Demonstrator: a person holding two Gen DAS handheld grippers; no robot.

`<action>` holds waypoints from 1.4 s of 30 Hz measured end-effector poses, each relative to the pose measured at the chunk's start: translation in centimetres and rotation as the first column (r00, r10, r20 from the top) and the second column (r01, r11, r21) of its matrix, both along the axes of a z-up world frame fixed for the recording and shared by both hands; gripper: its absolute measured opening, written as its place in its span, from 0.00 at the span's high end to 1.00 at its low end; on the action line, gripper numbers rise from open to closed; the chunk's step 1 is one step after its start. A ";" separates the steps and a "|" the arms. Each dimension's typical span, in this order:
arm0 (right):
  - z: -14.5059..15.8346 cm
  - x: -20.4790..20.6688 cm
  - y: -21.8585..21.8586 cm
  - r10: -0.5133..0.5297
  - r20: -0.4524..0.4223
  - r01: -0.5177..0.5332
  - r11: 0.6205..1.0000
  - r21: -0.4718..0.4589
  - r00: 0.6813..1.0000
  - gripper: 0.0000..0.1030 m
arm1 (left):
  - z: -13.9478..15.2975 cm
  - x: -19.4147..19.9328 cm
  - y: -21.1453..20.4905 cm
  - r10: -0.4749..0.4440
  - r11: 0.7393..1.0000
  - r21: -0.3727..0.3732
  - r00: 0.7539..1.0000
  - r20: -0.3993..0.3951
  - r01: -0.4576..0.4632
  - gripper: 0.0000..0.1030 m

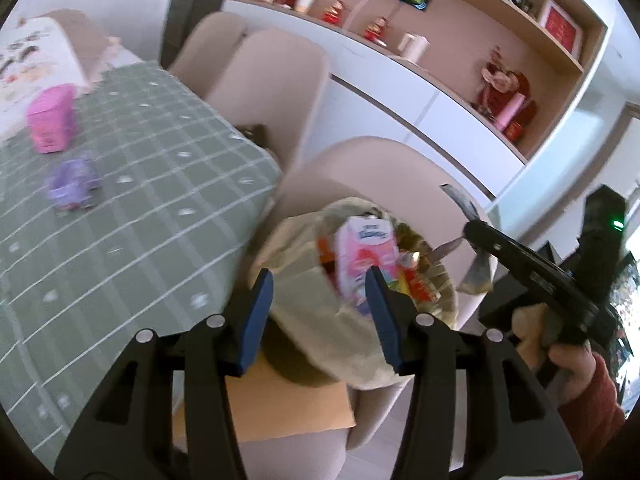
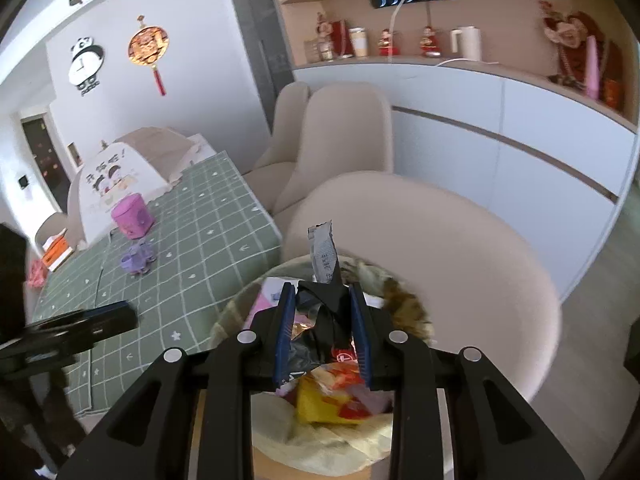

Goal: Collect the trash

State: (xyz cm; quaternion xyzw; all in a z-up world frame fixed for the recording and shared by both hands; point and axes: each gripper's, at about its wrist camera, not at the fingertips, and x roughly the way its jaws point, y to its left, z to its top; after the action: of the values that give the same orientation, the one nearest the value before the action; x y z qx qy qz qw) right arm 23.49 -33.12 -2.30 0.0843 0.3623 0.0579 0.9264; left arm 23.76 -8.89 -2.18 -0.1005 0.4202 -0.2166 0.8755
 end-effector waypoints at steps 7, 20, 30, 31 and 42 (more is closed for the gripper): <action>-2.8 0.9 1.4 0.039 -0.055 -0.038 0.999 0.013 0.998 0.72 | 1.9 -5.6 6.0 0.154 0.986 0.048 0.984 0.089 -0.158 0.35; -3.0 -1.7 1.9 0.042 -0.022 -0.042 0.999 -0.010 0.999 0.59 | 2.0 -11.2 10.0 0.313 0.941 0.093 0.940 0.135 -0.327 0.23; 1.2 -9.6 5.3 0.142 0.080 -0.142 0.990 -0.010 0.987 0.59 | 2.2 -15.4 9.0 0.336 0.904 0.198 0.916 0.220 -0.379 0.23; 1.4 -10.3 5.7 0.153 0.085 -0.152 0.988 -0.010 0.985 0.59 | 2.3 -15.7 8.9 0.340 0.902 0.199 0.914 0.223 -0.384 0.23; 1.1 -17.3 11.5 0.253 0.111 -0.247 0.967 -0.060 0.961 0.59 | 3.7 -19.7 6.3 0.327 0.886 0.226 0.891 0.314 -0.405 0.23</action>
State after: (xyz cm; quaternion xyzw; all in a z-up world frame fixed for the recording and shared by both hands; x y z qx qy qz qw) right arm 6.21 -21.65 -1.15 0.0131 0.3160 0.1710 0.9331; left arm 4.11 -2.61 1.51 -0.0211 0.2981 0.0052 0.9543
